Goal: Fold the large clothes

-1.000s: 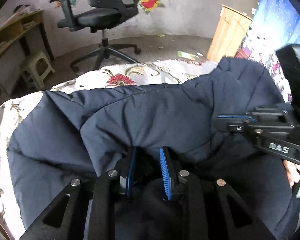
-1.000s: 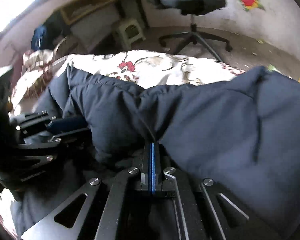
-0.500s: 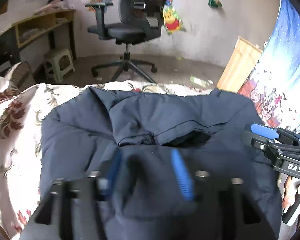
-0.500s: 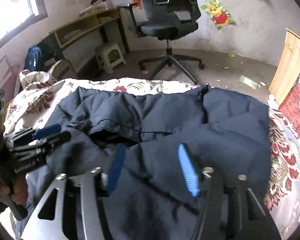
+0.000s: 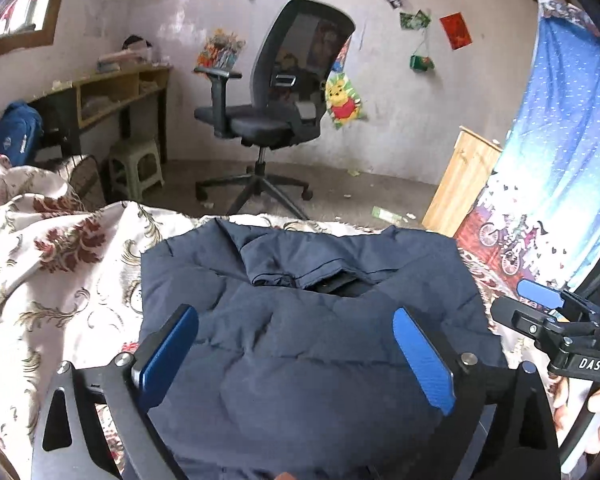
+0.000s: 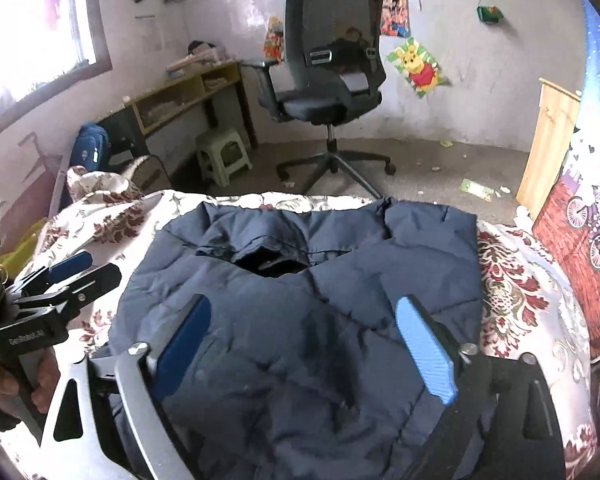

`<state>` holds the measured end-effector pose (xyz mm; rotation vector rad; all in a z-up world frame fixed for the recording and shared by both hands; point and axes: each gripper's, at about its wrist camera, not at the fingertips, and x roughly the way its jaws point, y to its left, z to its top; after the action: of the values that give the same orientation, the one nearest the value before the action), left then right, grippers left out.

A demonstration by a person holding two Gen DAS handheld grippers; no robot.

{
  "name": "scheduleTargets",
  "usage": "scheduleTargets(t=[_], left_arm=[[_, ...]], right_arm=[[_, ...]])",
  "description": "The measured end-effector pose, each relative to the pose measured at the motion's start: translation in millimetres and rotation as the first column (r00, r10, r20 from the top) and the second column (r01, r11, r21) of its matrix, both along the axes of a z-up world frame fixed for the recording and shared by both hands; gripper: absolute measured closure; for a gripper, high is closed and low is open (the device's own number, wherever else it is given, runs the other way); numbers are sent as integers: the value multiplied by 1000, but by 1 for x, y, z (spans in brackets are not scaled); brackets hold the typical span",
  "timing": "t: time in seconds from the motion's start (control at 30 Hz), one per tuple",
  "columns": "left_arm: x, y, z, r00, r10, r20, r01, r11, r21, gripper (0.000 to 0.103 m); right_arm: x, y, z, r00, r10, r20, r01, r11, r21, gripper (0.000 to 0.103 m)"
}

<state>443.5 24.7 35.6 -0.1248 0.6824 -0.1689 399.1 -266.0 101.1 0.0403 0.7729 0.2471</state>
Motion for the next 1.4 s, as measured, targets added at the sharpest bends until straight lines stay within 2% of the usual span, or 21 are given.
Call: scheduleTargets(t=[0.3,0.5,0.67,0.9,1.17,1.3,1.4], left_arm=[[-71,7,39,992,-41,122,32,997,74,2],[-116,11,47,988,-91,126,78,991,107,2],[-143,15,38,984,-142,111,128,984,121,2],[-176,27,12,986,-104,132,90,990,112,2],[-227,27,-1,985,-109,132,84,980,181,2],[-251,30,-9,988,-121,93,103,980,172,2],[-264,33,-22,992,-122,34,116,982,147,2]], right_arm=[[-67,-1,20,997,-57,47,57,998,-4,5],[-118,-4,26,996,-83,34,84,996,-30,5],[-151,-14,20,996,-82,20,83,996,-33,5],[-190,-26,-6,999,-49,10,49,999,-20,5],[-219,-34,-27,1000,20,9,-19,998,-52,5],[-234,-30,-34,996,80,29,-78,993,-90,5],[-243,-31,-43,993,119,19,-117,989,-85,5]])
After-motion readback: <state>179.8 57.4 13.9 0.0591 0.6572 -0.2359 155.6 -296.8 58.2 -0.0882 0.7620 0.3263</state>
